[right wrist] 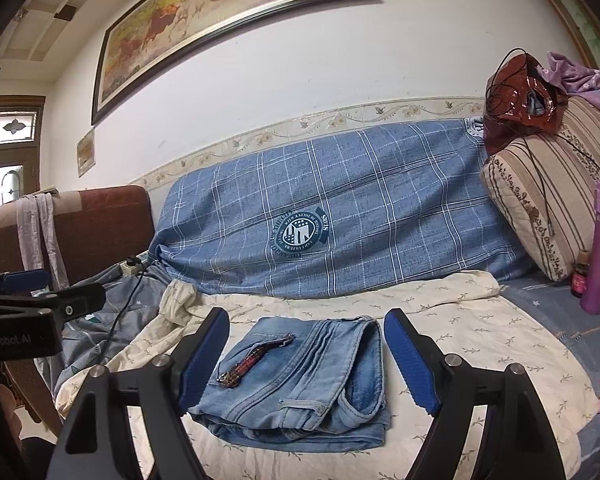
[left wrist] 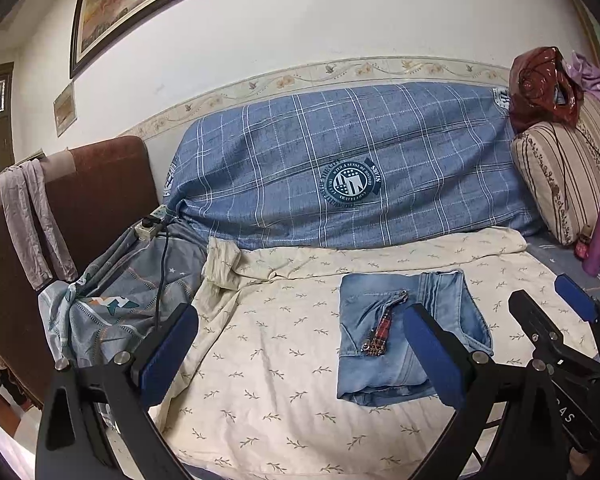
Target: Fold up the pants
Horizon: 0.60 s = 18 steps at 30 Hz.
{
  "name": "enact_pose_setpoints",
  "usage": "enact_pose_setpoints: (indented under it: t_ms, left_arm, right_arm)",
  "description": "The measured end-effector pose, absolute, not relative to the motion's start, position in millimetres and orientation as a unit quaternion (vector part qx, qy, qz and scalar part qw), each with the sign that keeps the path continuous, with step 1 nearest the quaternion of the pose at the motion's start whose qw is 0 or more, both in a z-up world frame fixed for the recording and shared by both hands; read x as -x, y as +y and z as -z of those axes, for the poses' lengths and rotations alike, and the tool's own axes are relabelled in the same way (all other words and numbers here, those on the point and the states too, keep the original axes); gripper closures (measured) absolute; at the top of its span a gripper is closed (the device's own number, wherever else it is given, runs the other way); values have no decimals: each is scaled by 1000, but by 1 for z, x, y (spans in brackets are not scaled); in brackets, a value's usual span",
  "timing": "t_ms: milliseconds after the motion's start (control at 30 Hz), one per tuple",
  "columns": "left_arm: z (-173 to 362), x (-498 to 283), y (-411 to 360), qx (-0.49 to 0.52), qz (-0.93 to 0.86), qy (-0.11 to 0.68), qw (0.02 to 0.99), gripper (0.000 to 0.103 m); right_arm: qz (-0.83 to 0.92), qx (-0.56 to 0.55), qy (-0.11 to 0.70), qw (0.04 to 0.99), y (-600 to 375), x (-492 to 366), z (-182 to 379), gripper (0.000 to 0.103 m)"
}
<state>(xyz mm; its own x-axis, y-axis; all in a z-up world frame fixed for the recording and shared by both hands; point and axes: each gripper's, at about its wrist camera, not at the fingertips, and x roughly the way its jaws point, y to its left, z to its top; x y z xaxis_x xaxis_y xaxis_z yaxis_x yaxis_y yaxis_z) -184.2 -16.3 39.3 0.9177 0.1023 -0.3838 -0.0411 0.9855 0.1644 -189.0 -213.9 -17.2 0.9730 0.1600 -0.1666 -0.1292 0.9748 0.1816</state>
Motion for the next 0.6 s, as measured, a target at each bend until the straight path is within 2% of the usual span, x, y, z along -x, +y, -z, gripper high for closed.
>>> enact_pose_setpoints:
  t_ms: [600]
  left_arm:
    - [-40,189,-13,-66,-16,192,979,1]
  right_arm:
    - [-80,-71,100,989,-204,185,18,21]
